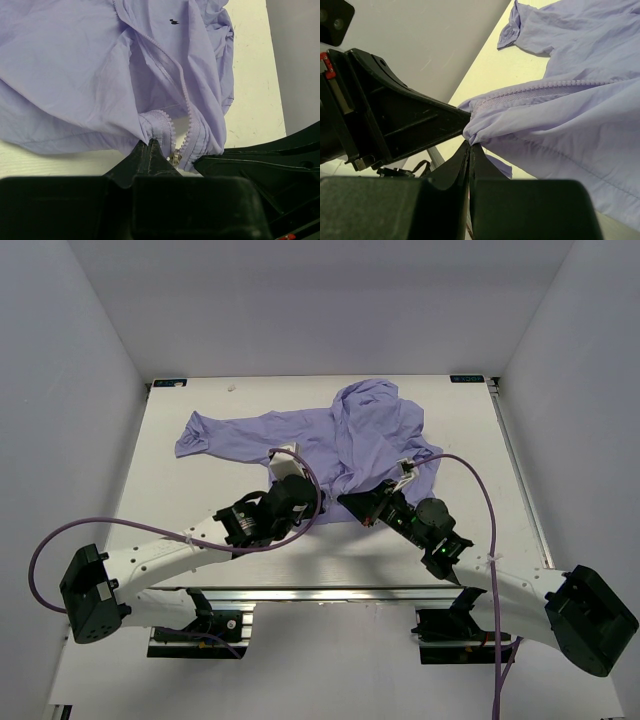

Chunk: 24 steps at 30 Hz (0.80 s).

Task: Zip up the jacket

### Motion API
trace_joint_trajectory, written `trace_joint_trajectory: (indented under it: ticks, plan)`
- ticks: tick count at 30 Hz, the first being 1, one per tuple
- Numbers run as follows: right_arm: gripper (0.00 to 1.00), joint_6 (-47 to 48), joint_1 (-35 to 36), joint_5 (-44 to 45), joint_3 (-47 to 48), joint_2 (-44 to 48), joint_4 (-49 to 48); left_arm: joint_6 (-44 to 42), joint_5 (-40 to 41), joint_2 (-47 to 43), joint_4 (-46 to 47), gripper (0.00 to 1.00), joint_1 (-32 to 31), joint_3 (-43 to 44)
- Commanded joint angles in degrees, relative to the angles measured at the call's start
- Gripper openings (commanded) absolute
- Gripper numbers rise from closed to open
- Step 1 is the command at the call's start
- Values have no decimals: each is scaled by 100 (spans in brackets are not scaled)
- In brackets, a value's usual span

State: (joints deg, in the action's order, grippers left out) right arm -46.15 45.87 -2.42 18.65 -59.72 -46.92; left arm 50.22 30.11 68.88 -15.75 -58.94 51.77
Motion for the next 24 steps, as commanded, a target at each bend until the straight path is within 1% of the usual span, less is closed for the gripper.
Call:
trace_joint_trajectory:
  ticks: [1, 6, 7, 12, 17, 20, 24]
  plan:
    - [0, 1, 28, 171, 209, -31, -511, -47, -128, -208, 116, 0, 31, -114]
    - [0, -26, 28, 224, 191, -22, -511, -56, -137, -296, 151, 0, 31, -176]
    - [0, -26, 28, 415, 191, -22, -512, -73, -145, -314, 203, 0, 31, -219]
    - [0, 9, 19, 383, 235, -153, -573, -275, -338, -507, 545, 0, 31, -404]
    - [0, 62, 19, 329, 253, -215, -687, -547, -716, -709, 898, 0, 40, -676]
    - [0, 115, 19, 347, 279, -198, -696, -776, -1085, -841, 1152, 0, 40, -817]
    - [0, 168, 10, 295, 332, -180, -758, -1057, -1769, -771, 1171, 0, 40, -870]
